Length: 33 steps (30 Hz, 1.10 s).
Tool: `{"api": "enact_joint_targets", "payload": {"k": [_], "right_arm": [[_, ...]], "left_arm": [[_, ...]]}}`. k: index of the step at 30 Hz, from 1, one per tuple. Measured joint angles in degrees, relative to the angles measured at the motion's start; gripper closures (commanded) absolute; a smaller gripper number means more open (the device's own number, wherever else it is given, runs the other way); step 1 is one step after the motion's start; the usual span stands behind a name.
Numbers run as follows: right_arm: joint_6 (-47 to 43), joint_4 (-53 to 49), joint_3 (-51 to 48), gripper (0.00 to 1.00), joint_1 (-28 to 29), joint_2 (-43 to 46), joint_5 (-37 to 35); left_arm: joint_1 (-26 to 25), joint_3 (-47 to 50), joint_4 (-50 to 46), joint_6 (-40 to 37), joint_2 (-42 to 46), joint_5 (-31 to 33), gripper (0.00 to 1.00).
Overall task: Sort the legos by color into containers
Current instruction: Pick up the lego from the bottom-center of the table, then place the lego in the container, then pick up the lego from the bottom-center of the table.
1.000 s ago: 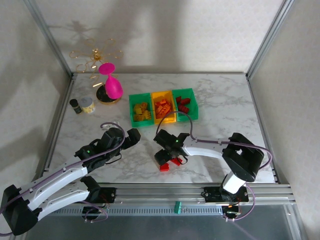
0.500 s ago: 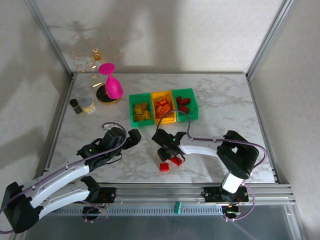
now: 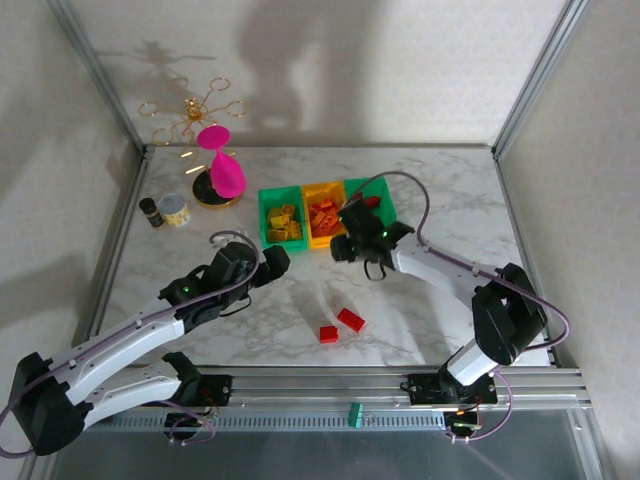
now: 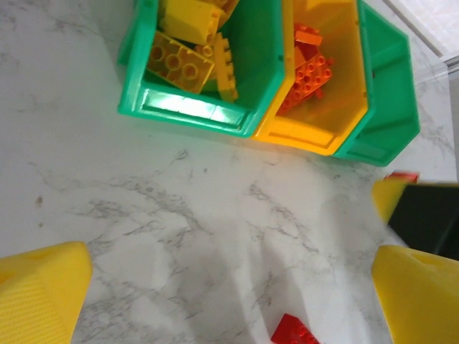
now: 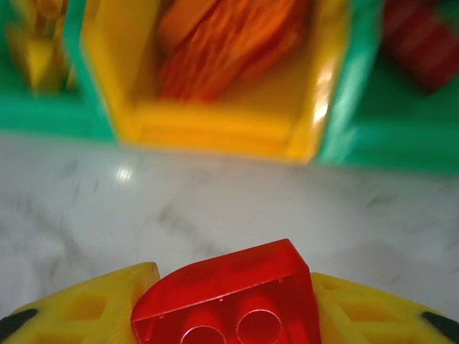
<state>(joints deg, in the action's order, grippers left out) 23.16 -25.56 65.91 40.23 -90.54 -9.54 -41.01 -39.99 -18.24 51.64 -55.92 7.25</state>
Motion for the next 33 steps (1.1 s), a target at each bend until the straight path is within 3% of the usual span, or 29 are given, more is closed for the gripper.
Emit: {"api": "enact_joint_targets", "payload": {"k": [7,11,16,21,33], "right_arm": [[-0.44,2.97,12.72,0.53,-9.77,-10.54,-4.66],[-0.68,3.91,19.98,0.37,-13.33,-19.56,-5.86],[-1.7,2.58,26.01,0.3,-14.97,-25.59,-7.04],[-2.45,2.71,23.19,0.25,-13.92,-21.88,-6.69],[-2.36,-1.03,-0.35,0.17,-5.01,0.57,-1.7]], "left_arm": [[0.0,-2.82,4.33,-1.05,-5.68,-0.5,0.0],[0.0,-5.6,6.1,-1.66,-8.85,-1.22,0.0],[0.0,-6.56,7.34,-2.38,-9.77,-1.51,0.0],[0.0,-6.56,7.32,-2.58,-9.92,-1.92,0.0],[-0.02,-2.43,5.95,-1.66,-4.81,-3.54,0.0]]}}
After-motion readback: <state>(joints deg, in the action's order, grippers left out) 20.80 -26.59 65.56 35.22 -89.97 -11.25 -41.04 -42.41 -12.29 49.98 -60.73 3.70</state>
